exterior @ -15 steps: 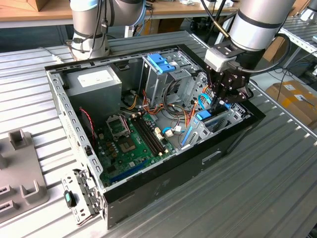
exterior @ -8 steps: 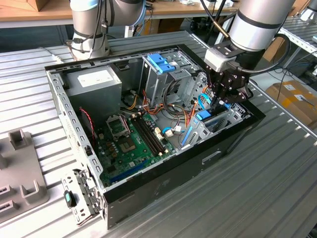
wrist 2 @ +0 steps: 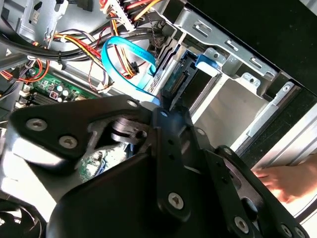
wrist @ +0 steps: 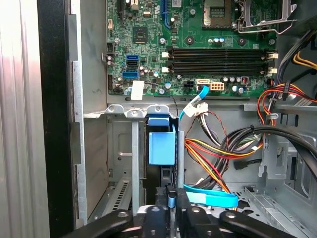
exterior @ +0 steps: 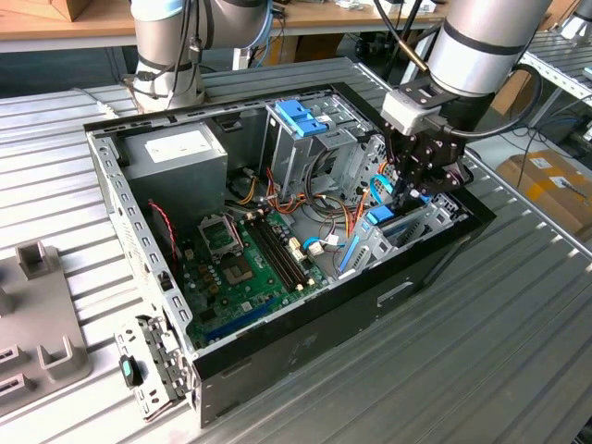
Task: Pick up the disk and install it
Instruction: 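Insert the first disk wire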
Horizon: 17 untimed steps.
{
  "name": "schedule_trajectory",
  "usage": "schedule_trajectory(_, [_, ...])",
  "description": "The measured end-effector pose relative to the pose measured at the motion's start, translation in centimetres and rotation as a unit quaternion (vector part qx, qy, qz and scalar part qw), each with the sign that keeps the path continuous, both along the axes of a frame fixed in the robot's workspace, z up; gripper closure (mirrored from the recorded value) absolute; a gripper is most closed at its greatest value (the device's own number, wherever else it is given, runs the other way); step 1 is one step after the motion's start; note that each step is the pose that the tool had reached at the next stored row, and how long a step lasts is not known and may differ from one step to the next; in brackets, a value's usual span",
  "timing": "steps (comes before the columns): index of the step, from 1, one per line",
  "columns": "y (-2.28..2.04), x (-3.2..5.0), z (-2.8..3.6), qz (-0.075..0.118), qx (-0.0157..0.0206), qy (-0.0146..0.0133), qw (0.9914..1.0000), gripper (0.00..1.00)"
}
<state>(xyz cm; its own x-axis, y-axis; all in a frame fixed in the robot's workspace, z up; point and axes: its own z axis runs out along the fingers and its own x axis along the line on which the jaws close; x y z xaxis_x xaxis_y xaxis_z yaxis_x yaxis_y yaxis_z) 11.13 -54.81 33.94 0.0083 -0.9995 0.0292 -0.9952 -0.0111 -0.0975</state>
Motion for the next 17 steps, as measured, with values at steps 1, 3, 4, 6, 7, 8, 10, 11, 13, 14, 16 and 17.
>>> schedule_trajectory(1, [0.00, 0.00, 0.00, 0.000, 0.0000, 0.0000, 1.00000, 0.76])
schedule_trajectory(3, [0.00, 0.00, 0.03, 0.000, -0.0003, 0.0000, 1.00000, 0.70])
schedule_trajectory(4, [0.00, 0.00, 0.15, 0.000, -0.0004, 0.0000, 1.00000, 0.70])
schedule_trajectory(6, [0.00, 0.00, 0.65, 0.000, -0.0002, 0.0000, 1.00000, 0.70])
schedule_trajectory(7, [0.00, 0.00, 0.90, 0.000, -0.0003, 0.0000, 1.00000, 0.70])
schedule_trajectory(8, [0.00, 0.00, 1.28, 0.000, -0.0003, 0.0000, 1.00000, 0.70])
schedule_trajectory(10, [0.00, 0.00, 1.33, 0.000, -0.0001, 0.0000, 1.00000, 0.70])
schedule_trajectory(11, [0.00, 0.00, 1.33, 0.000, -0.0001, 0.0000, 1.00000, 0.70])
schedule_trajectory(13, [0.00, 0.00, 1.35, 0.000, -0.0002, 0.0000, 1.00000, 0.70])
schedule_trajectory(14, [0.00, 0.00, 1.35, 0.000, -0.0002, 0.0001, 1.00000, 0.70])
schedule_trajectory(16, [0.00, 0.00, 1.36, 0.000, -0.0004, 0.0044, 0.99999, 0.70])
schedule_trajectory(17, [0.00, 0.03, 1.35, 0.000, -0.0003, 0.0090, 0.99996, 0.70])
